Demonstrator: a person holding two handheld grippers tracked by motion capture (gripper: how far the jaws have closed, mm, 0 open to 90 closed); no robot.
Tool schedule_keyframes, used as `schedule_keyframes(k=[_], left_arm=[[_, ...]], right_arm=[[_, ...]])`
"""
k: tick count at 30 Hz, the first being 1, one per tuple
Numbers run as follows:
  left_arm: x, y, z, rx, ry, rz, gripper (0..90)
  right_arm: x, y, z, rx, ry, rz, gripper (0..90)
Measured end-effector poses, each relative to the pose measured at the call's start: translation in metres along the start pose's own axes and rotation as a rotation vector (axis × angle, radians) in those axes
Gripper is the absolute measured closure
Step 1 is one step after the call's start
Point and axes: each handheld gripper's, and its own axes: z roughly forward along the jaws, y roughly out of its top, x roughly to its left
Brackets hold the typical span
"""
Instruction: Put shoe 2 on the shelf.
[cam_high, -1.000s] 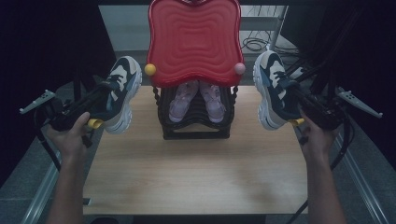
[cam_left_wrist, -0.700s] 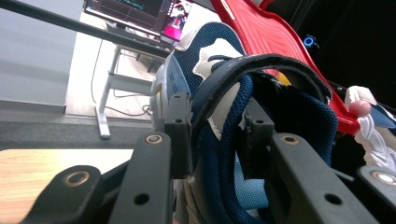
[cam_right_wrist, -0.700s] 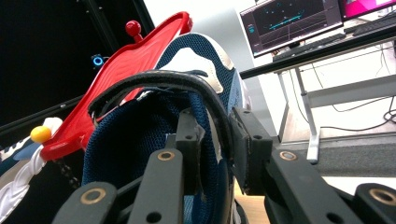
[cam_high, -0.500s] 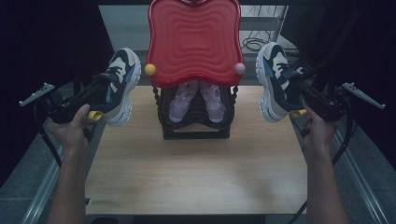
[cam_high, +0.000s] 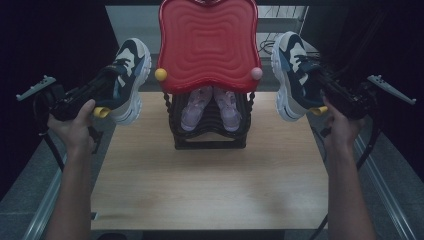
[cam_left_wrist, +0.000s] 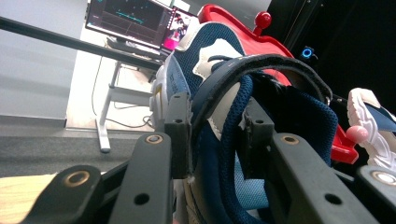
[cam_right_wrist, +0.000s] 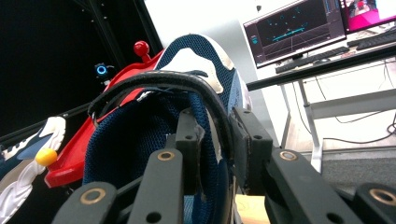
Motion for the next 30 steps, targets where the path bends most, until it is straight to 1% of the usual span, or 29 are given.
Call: schedule_keyframes(k=[6,10,14,17,19,26,27,30], left_arm=[[-0.003,0.009,0.006,-0.007,-0.01,-0.004,69.8],[-0.005,0.013,0.009,-0.009,-0.006,-0.002,69.8],[-0.009,0.02,0.013,-0.011,-0.015,0.001,69.8],[-0.013,0.024,0.015,-0.016,-0.015,0.007,69.8],[-0.016,0.028,0.016,-0.018,-0.019,0.008,69.8],[-0.03,0.046,0.023,-0.024,-0.034,0.026,69.8],[-0.033,0.048,0.025,-0.026,-0.036,0.026,69.8],[-0.037,0.053,0.03,-0.018,-0.043,0.028,69.8]], right_arm=[[0.007,0.01,0.006,-0.005,-0.003,-0.007,73.6],[0.011,0.015,0.012,-0.002,0.001,-0.007,73.6],[0.019,0.023,0.02,0.013,0.0,-0.031,73.6],[0.024,0.028,0.025,0.022,-0.01,-0.047,73.6],[0.027,0.031,0.028,0.027,-0.004,-0.053,73.6],[0.039,0.044,0.039,0.036,0.01,-0.044,73.6],[0.04,0.046,0.041,0.037,0.011,-0.05,73.6],[0.045,0.051,0.046,0.04,0.012,-0.048,73.6]])
